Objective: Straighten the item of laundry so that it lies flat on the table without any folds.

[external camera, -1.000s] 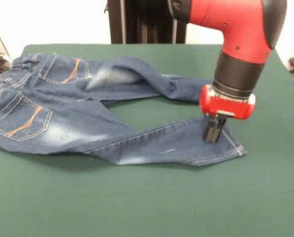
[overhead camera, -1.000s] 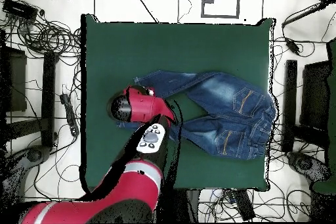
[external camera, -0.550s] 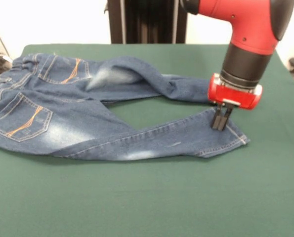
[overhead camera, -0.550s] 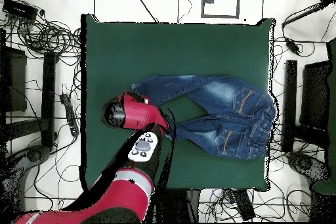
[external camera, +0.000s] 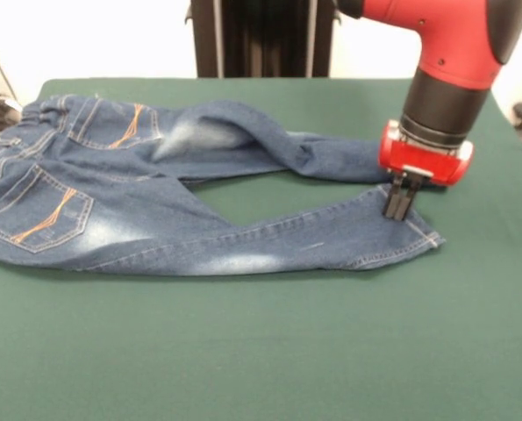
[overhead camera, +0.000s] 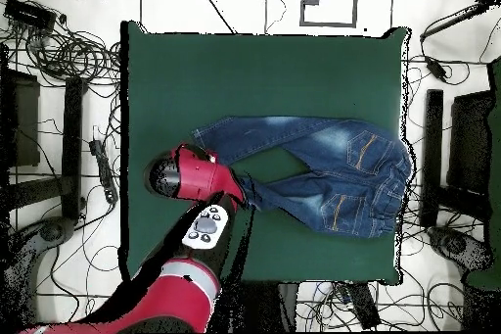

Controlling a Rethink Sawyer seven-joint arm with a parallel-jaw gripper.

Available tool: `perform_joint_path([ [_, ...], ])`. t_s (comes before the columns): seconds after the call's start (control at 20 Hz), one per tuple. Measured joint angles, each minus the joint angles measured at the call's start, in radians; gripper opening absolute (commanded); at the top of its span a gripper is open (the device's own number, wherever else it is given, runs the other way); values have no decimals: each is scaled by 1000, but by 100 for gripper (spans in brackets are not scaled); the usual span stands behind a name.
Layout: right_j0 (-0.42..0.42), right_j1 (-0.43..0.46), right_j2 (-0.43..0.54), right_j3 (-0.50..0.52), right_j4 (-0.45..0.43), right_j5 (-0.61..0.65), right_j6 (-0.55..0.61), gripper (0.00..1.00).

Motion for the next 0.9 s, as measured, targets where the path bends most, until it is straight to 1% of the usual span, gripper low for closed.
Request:
perform_joint_path([
  [0.3,-15,-5,5,8,-1,1,0,0],
  [0.65,-96,-27,15,37,-23,1,0,0],
  [0.9,-149,-34,18,52,-59,1,0,0],
])
